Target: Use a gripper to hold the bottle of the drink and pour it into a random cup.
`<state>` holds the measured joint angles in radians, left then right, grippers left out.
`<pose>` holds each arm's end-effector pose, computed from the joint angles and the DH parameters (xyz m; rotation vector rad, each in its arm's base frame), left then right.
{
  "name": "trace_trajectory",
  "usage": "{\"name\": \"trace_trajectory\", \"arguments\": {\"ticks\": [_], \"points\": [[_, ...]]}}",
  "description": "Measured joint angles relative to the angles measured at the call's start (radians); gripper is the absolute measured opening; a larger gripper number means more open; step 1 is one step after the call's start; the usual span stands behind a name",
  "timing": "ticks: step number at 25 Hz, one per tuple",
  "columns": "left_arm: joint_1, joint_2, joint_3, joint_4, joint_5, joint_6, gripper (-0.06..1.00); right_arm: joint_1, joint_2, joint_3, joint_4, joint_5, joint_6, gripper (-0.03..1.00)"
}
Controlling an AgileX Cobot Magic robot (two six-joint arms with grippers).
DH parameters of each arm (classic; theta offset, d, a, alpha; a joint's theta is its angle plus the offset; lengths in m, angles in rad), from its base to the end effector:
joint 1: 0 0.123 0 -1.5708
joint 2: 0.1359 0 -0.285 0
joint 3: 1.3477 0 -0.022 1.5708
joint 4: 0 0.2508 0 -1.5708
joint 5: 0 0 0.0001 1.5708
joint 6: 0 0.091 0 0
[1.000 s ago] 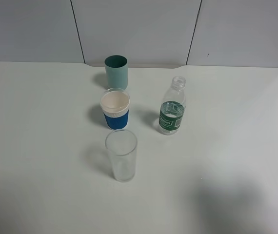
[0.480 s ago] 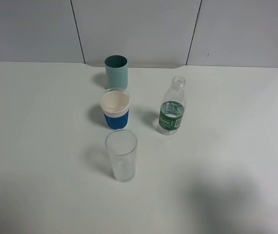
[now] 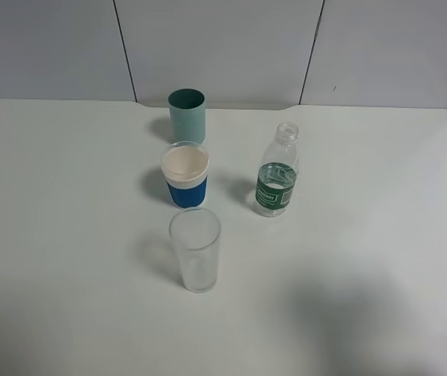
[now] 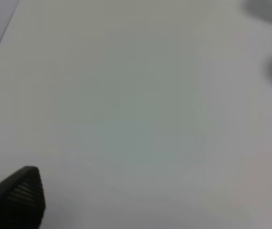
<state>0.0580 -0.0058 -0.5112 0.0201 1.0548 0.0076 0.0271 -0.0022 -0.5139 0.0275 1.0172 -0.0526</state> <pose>-0.0069 0.0012 0.2809 -0.0520 2.0212 0.0655 -0.0052 0.0020 0.2847 -0.0799 1.9828 0.0160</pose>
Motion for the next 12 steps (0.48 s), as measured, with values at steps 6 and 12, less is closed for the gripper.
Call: {"name": "trace_trajectory", "arguments": {"ticks": [6,12], "points": [[0.0,0.0,0.0,0.0,0.0,0.0,0.98,0.0,0.0,0.028,0.0,0.038,0.007,0.87],[0.0,0.0,0.0,0.0,0.0,0.0,0.98,0.0,0.0,0.028,0.0,0.038,0.04,0.87]]}}
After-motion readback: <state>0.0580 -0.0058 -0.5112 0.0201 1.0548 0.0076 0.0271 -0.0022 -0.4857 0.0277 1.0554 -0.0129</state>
